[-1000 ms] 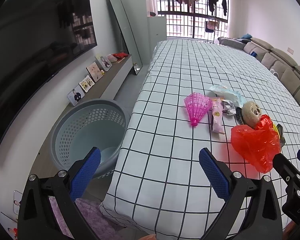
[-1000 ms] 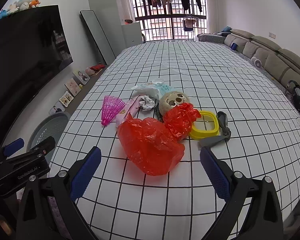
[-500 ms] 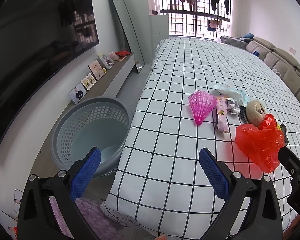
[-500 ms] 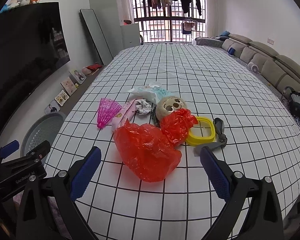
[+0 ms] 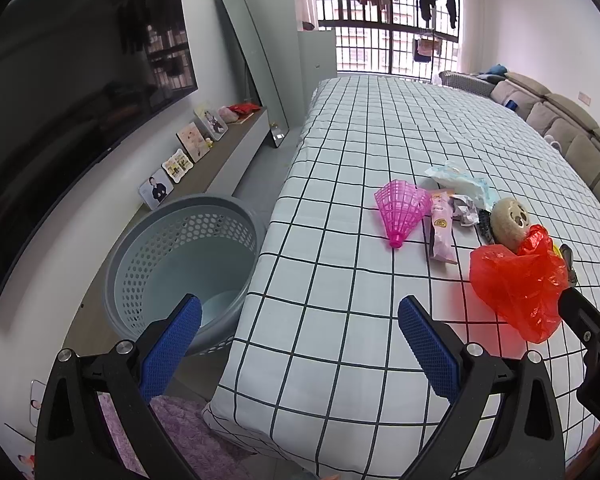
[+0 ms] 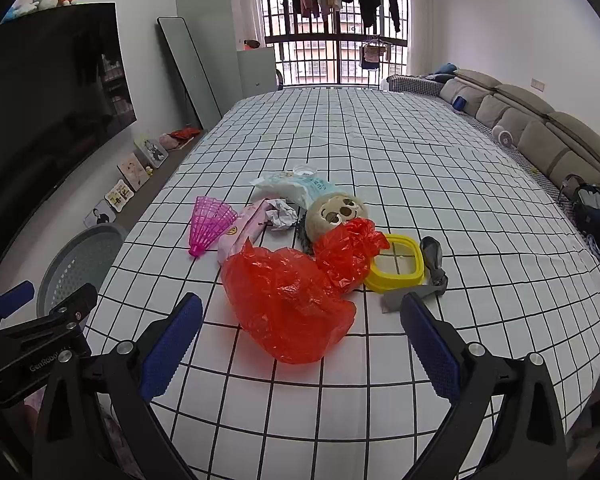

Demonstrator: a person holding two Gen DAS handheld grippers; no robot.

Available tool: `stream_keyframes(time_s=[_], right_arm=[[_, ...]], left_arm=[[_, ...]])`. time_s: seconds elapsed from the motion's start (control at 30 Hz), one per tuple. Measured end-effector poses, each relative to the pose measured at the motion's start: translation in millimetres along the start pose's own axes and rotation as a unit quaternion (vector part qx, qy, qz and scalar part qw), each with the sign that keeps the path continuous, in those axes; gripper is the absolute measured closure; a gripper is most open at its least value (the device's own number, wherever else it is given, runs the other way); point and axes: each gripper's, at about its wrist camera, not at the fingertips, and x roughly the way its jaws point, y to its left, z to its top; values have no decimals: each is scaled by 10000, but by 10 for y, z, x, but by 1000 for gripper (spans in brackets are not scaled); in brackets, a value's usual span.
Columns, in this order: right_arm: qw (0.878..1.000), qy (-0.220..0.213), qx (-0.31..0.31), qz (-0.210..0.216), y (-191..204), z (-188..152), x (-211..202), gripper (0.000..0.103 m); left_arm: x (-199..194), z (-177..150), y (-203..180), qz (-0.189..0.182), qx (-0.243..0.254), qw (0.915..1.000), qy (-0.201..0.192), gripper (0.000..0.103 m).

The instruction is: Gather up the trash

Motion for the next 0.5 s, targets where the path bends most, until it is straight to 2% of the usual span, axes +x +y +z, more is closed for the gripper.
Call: stream_keyframes(time_s=[0.5], right_arm=[[10000, -36, -35, -7, 17, 4, -45, 8]], left_arm=[[-32, -7, 15, -51, -57, 10000, -46, 6]])
